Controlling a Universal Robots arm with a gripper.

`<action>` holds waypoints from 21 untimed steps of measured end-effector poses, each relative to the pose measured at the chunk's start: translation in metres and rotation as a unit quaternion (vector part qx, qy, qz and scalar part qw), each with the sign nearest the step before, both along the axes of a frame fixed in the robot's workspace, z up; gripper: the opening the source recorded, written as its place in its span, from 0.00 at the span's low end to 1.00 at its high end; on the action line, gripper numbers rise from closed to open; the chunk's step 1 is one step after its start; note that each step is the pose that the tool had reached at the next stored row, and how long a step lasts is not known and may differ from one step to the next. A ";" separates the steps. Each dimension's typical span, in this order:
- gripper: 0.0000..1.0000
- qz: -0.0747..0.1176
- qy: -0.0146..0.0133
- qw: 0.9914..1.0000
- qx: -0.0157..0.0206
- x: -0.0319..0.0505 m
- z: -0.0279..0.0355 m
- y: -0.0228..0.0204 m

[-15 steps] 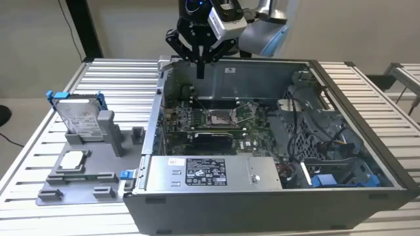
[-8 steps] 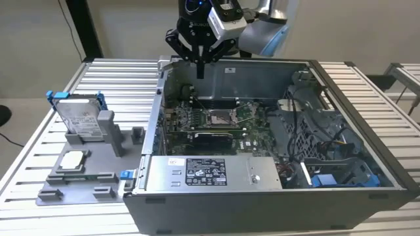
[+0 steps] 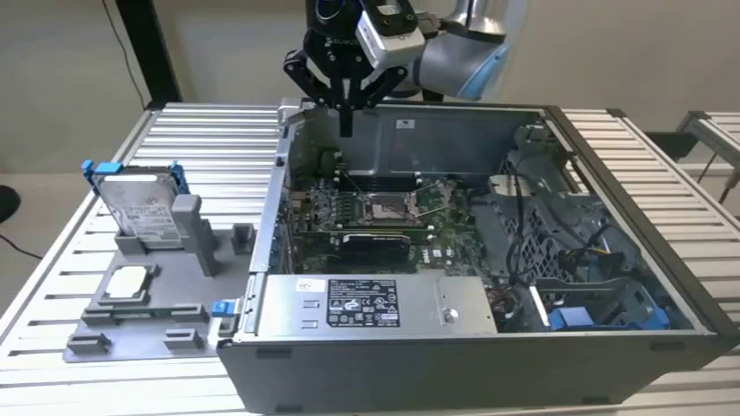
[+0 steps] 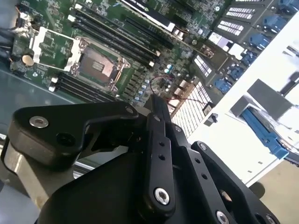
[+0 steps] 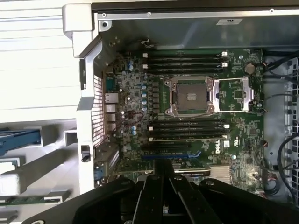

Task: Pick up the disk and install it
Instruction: 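Reach for the disk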

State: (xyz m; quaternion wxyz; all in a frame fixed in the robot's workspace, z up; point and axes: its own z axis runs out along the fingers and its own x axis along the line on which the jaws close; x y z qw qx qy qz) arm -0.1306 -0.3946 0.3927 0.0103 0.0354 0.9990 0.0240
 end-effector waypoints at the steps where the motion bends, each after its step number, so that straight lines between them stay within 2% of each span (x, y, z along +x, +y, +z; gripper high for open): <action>1: 0.00 0.000 0.000 1.000 0.000 -0.0013 -0.0001 0.0007; 5: 0.00 0.000 0.000 1.000 0.000 -0.0073 0.0000 0.0044; 8: 0.00 0.000 0.000 1.000 0.000 -0.0153 0.0000 0.0063; 21: 0.00 0.000 0.000 1.000 0.000 -0.0618 0.0000 0.0066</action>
